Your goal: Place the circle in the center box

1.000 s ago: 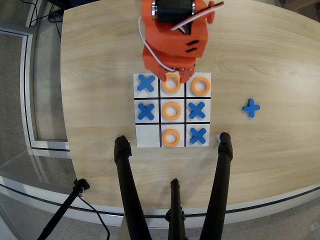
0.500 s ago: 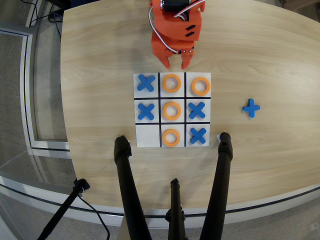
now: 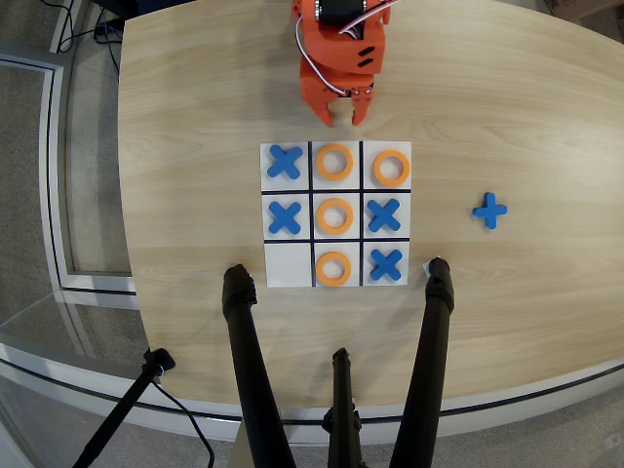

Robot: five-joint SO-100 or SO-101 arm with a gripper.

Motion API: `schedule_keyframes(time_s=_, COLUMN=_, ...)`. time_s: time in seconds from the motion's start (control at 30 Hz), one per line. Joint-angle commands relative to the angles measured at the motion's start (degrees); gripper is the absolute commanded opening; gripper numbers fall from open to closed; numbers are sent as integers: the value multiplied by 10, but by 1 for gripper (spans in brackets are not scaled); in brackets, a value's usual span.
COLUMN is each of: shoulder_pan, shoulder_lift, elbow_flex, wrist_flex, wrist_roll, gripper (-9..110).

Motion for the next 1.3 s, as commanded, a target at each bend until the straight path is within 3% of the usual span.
schedule_keyframes(time_s=0.0, shoulder_pan=14, shoulder_lift=28, elbow_flex=38, wrist_flex=-19, wrist_roll=-17, gripper=11)
schedule_keyframes(time_s=0.17, shoulder_pan=23, shoulder_lift=64, elbow_flex=71, wrist_flex=9, wrist_roll=-29, gripper=0)
schedule_keyframes(time_s=0.43, shoulder_pan=33, shoulder_lift=142, elbow_flex=72, wrist_flex=122, wrist_roll=-25, gripper=0)
schedule_keyframes(time_s=0.83, shoulder_pan=213, shoulder_lift=164, elbow_flex=72, wrist_flex=124, wrist_roll=-27, gripper=0)
schedule_keyframes(time_s=1.07, shoulder_pan=394, shoulder_lift=184, elbow_flex=72, wrist_flex=120, wrist_roll=-23, gripper=0)
schedule_keyframes(time_s=1.27, shoulder_pan=649, shoulder_lift=184, elbow_flex=72, wrist_flex=121, wrist_roll=-22, gripper=0)
